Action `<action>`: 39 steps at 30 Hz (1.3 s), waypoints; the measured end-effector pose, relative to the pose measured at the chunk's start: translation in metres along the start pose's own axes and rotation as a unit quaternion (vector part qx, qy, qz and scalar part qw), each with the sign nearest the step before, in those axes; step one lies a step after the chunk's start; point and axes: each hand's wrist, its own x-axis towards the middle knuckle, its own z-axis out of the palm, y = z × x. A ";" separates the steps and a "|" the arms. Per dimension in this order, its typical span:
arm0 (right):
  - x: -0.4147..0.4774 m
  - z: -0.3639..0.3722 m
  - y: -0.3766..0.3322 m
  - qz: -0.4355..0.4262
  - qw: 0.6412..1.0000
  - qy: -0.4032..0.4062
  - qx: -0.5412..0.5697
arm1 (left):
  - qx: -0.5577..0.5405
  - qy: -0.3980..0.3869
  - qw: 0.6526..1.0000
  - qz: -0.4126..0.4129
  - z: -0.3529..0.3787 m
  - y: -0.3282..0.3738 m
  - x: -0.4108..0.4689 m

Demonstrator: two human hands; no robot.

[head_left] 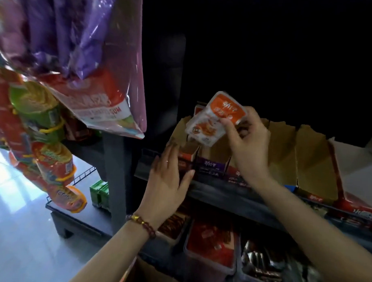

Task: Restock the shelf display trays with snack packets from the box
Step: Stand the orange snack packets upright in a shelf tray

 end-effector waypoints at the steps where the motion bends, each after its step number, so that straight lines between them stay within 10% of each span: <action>1: 0.011 0.005 0.009 -0.013 1.000 0.015 -0.023 | 0.051 -0.005 0.998 0.022 0.005 -0.007 0.002; 8: 0.050 0.048 0.060 -0.044 0.974 0.008 -0.224 | 0.148 -0.001 0.983 0.106 0.011 -0.039 0.012; 16: 0.057 0.058 0.069 -0.009 0.991 0.018 -0.132 | 0.086 -0.026 0.991 0.103 0.012 -0.046 0.010; 21: 0.048 0.061 0.078 0.058 0.943 -0.119 -0.307 | 0.085 -0.016 0.992 0.096 0.015 -0.046 0.012; 28: 0.059 0.074 0.073 0.077 0.897 -0.091 -0.425 | 0.097 -0.021 0.991 0.090 0.017 -0.047 0.011; 39: 0.059 0.077 0.073 0.103 0.945 -0.083 -0.300 | 0.118 0.000 0.988 0.100 0.020 -0.048 0.014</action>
